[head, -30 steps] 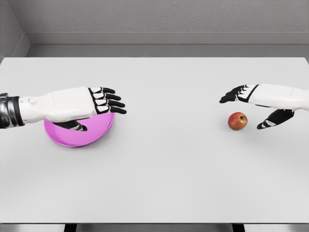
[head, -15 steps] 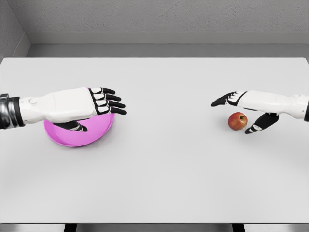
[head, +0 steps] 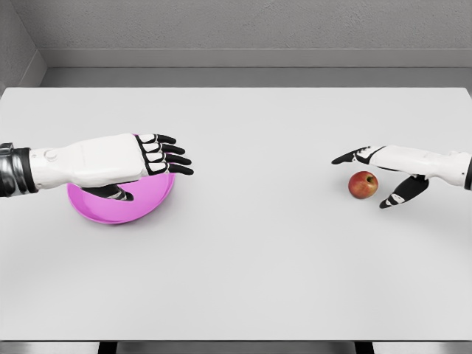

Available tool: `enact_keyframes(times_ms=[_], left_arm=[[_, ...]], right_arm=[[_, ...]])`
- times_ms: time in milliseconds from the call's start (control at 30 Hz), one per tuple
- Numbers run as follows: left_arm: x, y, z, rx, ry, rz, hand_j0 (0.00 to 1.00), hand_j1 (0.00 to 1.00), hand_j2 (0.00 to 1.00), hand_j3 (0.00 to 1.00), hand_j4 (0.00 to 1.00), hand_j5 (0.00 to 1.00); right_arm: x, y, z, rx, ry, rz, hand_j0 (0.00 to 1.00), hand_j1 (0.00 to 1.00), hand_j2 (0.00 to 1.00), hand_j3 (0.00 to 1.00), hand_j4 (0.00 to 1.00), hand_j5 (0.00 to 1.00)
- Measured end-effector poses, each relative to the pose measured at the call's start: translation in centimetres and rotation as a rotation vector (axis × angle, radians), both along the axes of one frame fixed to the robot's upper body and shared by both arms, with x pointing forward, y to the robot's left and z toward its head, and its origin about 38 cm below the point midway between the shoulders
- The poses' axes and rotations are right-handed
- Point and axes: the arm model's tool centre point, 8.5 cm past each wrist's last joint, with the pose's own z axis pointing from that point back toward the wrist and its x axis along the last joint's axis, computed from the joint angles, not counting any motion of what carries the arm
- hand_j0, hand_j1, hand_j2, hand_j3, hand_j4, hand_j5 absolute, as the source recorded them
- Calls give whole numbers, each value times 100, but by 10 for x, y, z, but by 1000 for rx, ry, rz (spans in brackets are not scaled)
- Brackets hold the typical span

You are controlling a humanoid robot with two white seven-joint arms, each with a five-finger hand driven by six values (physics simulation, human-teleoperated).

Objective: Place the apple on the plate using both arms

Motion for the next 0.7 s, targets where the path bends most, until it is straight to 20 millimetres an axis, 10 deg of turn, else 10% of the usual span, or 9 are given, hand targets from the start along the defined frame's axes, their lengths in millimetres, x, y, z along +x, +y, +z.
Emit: enact_keyframes(times_ms=[700], left_arm=[[0, 0, 0, 2, -1, 1, 100, 100, 100, 100, 100, 100]], right_arm=[[6, -5, -28, 0, 65, -47, 100, 100, 100, 100, 100, 100]])
